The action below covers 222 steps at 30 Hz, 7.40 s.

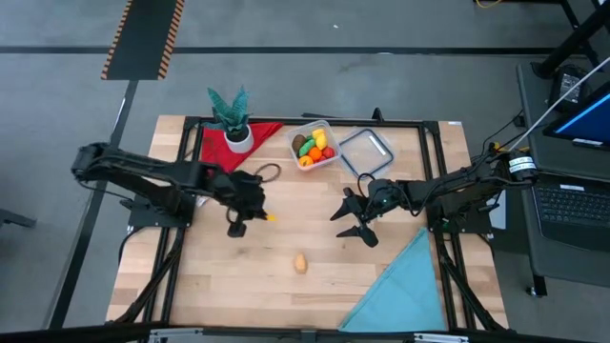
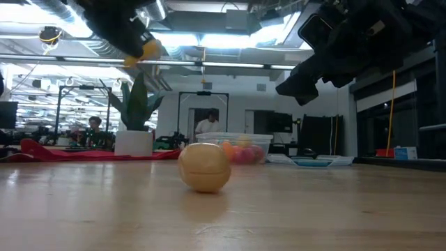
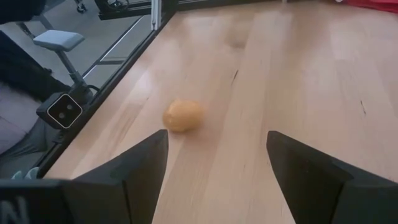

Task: Pick and placing Produce into tupperware
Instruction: Put the yellow corn into the transparent container, then put the brown potato into the transparent container

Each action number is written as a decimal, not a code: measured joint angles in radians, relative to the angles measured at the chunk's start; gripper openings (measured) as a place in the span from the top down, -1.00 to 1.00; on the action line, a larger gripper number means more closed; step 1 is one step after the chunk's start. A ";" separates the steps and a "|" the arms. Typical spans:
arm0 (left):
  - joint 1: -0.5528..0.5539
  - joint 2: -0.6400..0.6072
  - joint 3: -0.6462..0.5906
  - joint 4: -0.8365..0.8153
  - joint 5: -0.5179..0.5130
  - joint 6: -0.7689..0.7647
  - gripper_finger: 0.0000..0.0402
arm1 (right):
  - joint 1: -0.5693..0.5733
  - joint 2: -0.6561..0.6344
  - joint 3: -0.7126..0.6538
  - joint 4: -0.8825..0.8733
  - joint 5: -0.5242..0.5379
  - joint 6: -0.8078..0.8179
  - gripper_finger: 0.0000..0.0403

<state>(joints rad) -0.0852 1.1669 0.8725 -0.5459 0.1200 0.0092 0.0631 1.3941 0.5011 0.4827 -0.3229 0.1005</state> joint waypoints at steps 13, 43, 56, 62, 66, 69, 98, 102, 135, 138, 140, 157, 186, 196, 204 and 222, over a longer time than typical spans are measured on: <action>0.038 -0.286 -0.433 0.683 0.057 0.026 0.98 | 0.000 0.000 0.000 0.032 0.021 -0.020 -0.36; 0.048 -0.303 -0.659 1.205 -0.297 -0.039 0.98 | 0.000 0.000 0.000 0.068 0.117 -0.054 -0.36; 0.049 -0.269 -0.660 1.205 -0.662 -0.032 0.98 | 0.000 0.000 0.000 0.068 0.134 -0.054 -0.36; 0.072 -0.268 -0.660 1.205 -0.666 -0.054 0.99 | 0.000 0.000 0.000 0.074 0.133 -0.054 -0.36; 0.086 -0.268 -0.660 1.199 -0.649 -0.057 0.99 | 0.000 0.000 0.000 0.076 0.133 -0.053 -0.36; 0.098 -0.267 -0.660 1.178 -0.647 -0.061 0.98 | 0.000 0.000 0.000 0.076 0.133 -0.053 -0.36; 0.447 0.035 -0.438 1.192 -0.199 -0.078 0.99 | -0.033 0.000 0.000 0.097 0.194 -0.102 -0.36; 0.495 0.123 -0.372 1.192 -0.100 -0.078 0.99 | -0.080 0.000 0.000 0.098 0.143 -0.107 -0.36; 0.610 0.382 0.046 0.871 0.088 0.084 0.99 | -0.257 -0.434 -0.406 0.292 0.032 -0.053 -0.36; 0.631 0.382 0.086 0.787 0.130 0.113 0.99 | -0.257 -0.434 -0.406 0.292 0.032 -0.053 -0.36; 0.641 0.382 0.124 0.718 0.135 0.133 0.99 | -0.257 -0.434 -0.406 0.292 0.032 -0.053 -0.36; 0.628 0.541 0.316 0.452 0.136 0.199 1.00 | -0.256 -0.432 -0.406 0.221 0.032 -0.019 -0.36; 0.627 0.761 0.471 0.288 0.133 0.288 0.95 | -0.256 -0.432 -0.406 0.173 0.032 -0.007 -0.36; 0.606 0.761 0.470 0.292 0.127 0.304 0.76 | -0.256 -0.432 -0.406 0.167 0.032 -0.007 -0.36; 0.573 0.761 0.470 0.333 0.123 0.342 0.48 | -0.256 -0.432 -0.406 0.168 0.032 -0.005 -0.36; 0.532 0.608 0.428 0.169 0.261 0.327 0.48 | -0.256 -0.432 -0.406 0.172 0.032 0.050 -0.36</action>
<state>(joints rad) 0.4470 1.7748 1.3005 -0.3768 0.3809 0.3361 -0.1925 0.9619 0.0952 0.6544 -0.2905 0.1509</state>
